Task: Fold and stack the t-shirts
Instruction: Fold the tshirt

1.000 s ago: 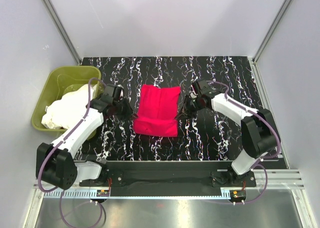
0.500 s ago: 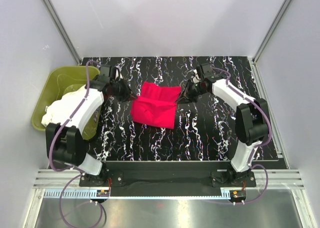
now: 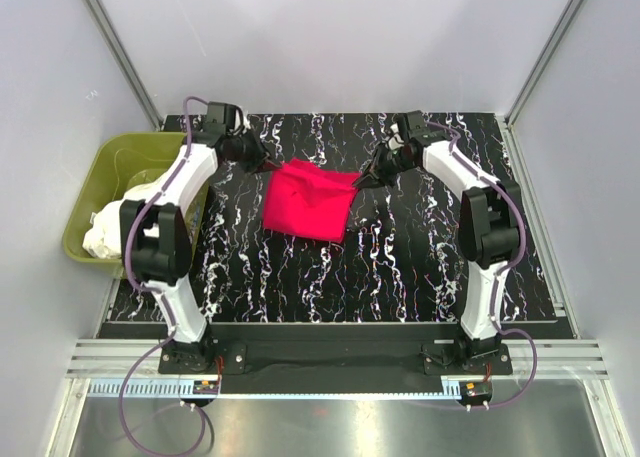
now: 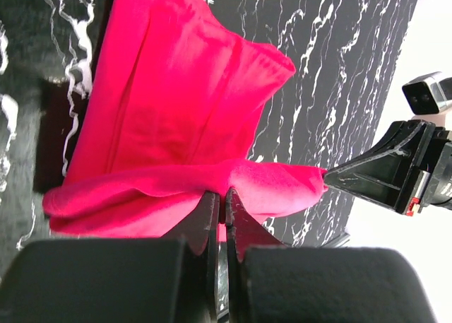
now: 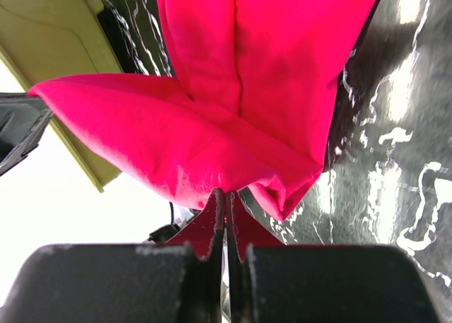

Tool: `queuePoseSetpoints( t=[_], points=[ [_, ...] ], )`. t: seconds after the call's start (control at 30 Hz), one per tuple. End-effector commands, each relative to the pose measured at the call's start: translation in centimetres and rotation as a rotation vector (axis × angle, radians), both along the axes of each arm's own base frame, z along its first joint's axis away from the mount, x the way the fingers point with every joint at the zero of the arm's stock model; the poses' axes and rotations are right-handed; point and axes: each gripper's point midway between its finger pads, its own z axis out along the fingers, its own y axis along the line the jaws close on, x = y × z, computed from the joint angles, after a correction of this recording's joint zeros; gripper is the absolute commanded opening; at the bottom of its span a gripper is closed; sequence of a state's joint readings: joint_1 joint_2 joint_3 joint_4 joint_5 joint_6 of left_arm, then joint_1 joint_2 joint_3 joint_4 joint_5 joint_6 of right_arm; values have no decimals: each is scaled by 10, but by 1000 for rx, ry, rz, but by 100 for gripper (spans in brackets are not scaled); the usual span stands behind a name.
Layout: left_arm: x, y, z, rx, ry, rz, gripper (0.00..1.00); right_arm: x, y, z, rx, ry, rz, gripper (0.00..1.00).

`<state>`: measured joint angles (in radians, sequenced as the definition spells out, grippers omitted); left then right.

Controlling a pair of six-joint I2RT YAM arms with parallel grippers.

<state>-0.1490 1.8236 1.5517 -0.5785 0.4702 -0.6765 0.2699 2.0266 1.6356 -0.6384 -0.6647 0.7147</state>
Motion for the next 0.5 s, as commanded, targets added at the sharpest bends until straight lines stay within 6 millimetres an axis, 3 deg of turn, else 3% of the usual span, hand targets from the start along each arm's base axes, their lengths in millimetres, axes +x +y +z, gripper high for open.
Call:
queuePoseSetpoints(
  t=[0.0,0.47],
  points=[
    [28,-9,28,-70,-102,-42,0,19,-6,13,35,-27,-7,0],
    [88,-21,8,-167,-136,-34,0,76,-17,-7,66,-14,-43,0]
  ],
)
